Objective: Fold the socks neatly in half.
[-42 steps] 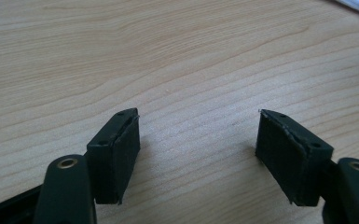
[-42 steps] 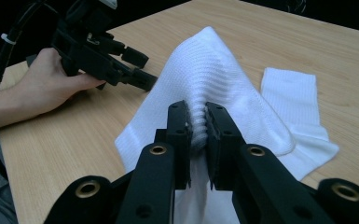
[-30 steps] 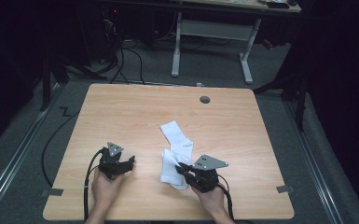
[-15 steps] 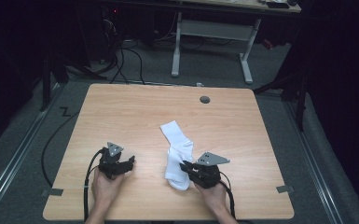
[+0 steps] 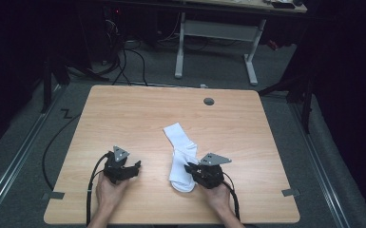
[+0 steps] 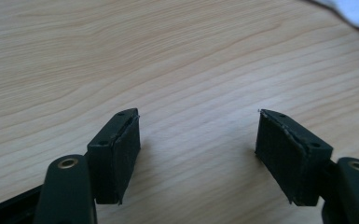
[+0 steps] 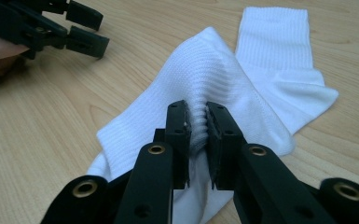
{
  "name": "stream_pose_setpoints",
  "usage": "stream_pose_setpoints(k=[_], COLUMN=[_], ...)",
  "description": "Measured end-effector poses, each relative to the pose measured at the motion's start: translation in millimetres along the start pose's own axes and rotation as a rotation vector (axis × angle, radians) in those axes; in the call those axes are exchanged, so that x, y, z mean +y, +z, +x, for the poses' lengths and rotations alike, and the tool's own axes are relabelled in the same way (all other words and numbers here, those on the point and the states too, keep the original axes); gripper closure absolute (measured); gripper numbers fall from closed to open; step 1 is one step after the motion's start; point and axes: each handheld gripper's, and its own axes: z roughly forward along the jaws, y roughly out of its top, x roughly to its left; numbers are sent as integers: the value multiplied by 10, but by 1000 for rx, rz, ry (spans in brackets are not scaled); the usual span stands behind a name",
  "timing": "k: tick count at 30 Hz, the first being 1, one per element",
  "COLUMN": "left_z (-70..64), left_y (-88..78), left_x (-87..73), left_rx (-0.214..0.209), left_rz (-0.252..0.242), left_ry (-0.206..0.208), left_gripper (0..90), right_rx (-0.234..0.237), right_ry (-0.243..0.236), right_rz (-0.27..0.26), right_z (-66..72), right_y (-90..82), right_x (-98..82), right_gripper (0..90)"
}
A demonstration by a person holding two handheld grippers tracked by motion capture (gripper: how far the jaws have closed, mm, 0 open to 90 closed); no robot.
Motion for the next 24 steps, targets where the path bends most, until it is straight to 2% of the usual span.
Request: stream_pose_setpoints(k=[1,5,7,10,11,13,15,16,17,22,24], left_z=[-115,-335,-376,-577,-577,-726,-801,-801,-856,-947,-1014], left_y=[-34,-112,-126,-182,-182,-184,-171,-171,-148,-99,-60], left_x=[16,83,98,166,166,200,208,208,214,224,240], left_rx=[-25,-103,-115,-195,-195,-245,-270,-270,-290,-307,-309], left_rz=[-24,-60,-65,-84,-84,-69,-61,-61,-49,-31,-17], left_ry=[14,46,57,110,110,171,199,199,218,253,289], left_gripper=[298,285,285,291,296,314,325,332,339,362,374], right_rx=[-1,-7,-9,-14,-14,-22,-28,-32,-33,-41,-46], right_ry=[0,0,-1,-1,-1,6,4,3,-3,-3,-8], right_rz=[4,15,21,26,26,35,39,42,43,50,57], right_z=[-16,-33,-36,-43,-43,-58,-55,-52,-53,-44,-35], right_y=[16,59,73,96,96,117,126,133,141,166,190], right_x=[-2,-12,-16,-34,-34,-52,-56,-59,-60,-73,-83], right_gripper=[801,798,798,793,793,789,789,788,786,781,765])
